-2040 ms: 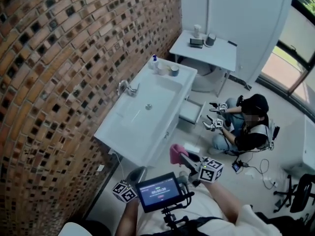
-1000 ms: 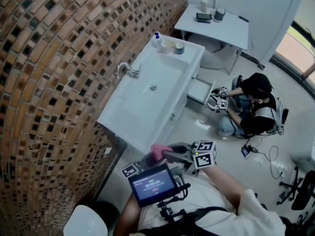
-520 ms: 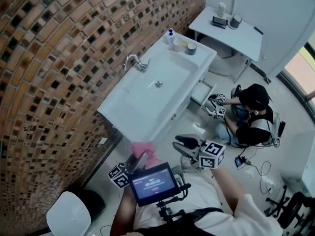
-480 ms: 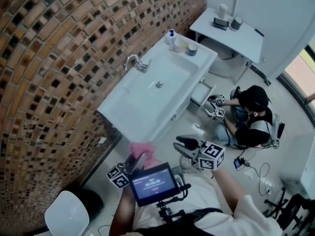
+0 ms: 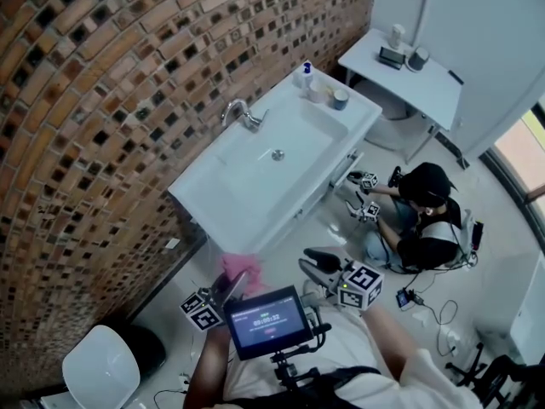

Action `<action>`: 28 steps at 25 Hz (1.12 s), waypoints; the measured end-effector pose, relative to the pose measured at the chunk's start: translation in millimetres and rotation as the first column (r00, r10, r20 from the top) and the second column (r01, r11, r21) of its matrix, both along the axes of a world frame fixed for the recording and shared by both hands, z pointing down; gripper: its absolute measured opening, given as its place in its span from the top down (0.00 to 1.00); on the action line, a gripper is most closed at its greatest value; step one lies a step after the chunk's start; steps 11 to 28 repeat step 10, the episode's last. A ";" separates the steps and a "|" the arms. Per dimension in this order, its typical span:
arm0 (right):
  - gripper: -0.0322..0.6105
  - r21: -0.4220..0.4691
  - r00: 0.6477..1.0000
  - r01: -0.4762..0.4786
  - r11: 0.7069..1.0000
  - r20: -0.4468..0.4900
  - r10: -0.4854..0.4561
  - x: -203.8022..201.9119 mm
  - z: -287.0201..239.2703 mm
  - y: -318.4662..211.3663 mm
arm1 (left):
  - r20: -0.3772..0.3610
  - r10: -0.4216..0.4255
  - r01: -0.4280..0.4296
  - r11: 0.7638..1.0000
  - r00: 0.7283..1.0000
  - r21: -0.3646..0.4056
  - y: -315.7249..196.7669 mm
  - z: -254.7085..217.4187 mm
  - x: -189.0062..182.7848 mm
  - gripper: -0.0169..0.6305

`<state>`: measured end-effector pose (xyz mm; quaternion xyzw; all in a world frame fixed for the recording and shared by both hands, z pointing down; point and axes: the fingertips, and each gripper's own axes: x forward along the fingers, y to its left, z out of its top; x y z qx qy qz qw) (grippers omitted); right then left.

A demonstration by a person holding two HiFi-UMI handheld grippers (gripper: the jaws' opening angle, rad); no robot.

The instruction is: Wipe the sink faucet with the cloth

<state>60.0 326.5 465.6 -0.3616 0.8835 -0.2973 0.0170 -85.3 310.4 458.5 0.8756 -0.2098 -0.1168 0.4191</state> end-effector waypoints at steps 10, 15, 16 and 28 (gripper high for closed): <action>0.77 0.000 0.999 0.024 1.000 0.033 -0.024 8.6 4.7 -9.8 | 0.060 0.032 -0.032 0.999 0.998 -0.005 0.3 11.6 23.3 0.84; 0.77 0.000 0.999 0.024 1.000 0.033 -0.024 8.6 4.7 -9.8 | 0.060 0.032 -0.032 0.999 0.998 -0.005 0.3 11.6 23.3 0.84; 0.77 0.000 0.999 0.024 1.000 0.033 -0.024 8.6 4.7 -9.8 | 0.060 0.032 -0.032 0.999 0.998 -0.005 0.3 11.6 23.3 0.84; 0.77 0.000 0.999 0.024 1.000 0.033 -0.024 8.6 4.7 -9.8 | 0.060 0.032 -0.032 0.999 0.998 -0.005 0.3 11.6 23.3 0.84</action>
